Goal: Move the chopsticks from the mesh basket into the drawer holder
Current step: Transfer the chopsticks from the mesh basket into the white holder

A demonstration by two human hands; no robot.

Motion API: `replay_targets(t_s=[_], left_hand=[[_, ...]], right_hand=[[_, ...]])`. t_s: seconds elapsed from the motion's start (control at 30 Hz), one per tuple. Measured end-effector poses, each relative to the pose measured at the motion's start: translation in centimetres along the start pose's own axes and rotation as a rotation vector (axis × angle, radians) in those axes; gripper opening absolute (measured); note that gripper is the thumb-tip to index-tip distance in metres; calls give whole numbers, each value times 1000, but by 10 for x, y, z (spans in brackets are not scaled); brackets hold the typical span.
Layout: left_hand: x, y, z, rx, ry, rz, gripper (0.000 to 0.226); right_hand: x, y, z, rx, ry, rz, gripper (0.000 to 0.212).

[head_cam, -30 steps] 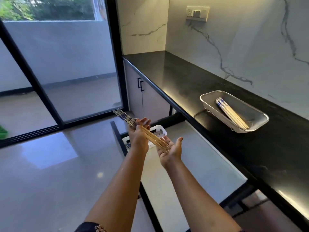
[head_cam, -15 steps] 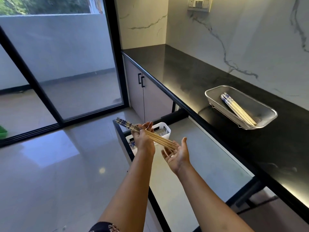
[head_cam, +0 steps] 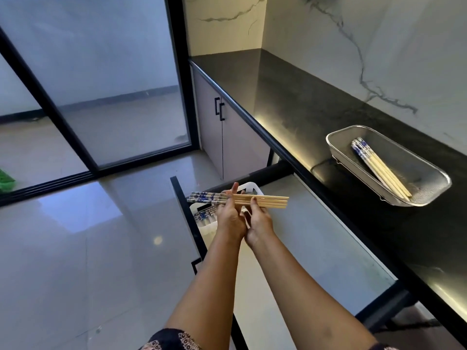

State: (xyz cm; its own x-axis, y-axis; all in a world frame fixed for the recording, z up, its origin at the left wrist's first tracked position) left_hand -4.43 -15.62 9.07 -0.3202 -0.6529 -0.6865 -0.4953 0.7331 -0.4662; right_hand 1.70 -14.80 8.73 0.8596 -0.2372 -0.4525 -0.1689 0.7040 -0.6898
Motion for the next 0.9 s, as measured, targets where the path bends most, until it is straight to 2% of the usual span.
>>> replay_targets(t_s=[0.13,0.27,0.33,0.4,0.47,0.53,0.63,0.73,0.83,0.9], left_hand=[[9,15,10,93,65,11,40],[16,39,16,197,52,26,45],[19,50,15,247,122,33,46],[27,57,15,356,352,74,47],[38,64,10,487,671,167,42],[48,78,-6,516,931,202,28],[46,118,-39,237,1221,202,16],[36,153,-71,-25,1429,230,23],[32,173,-84,-126,1547,287,27],[34,180,-85,-134,1598,317,25]], right_hand=[[-1,17,7,11,94,7,10],[-9,33,12,48,64,-10,26],[-16,43,16,79,6,-59,23],[-21,53,21,110,-60,-117,9],[-24,68,28,148,-144,-212,13],[-23,84,32,168,-222,-314,15],[-20,105,33,171,-361,-435,21],[-27,121,22,189,-488,-493,31],[-33,138,0,168,-545,-474,26],[-36,144,-15,132,-611,-475,33]])
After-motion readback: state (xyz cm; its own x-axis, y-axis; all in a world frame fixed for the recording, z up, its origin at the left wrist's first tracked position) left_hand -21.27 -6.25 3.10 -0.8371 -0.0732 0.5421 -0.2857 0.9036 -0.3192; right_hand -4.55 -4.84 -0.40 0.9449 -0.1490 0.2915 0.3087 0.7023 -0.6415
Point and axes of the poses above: each hand's wrist, its own y-axis towards the middle knuckle, its own x-axis out of the back of the hand, z = x × y, the point moved 5 cm from there along y, towards the middle knuckle, and after that the axes turned 6 degrees about -x, right-handed, at the moved point
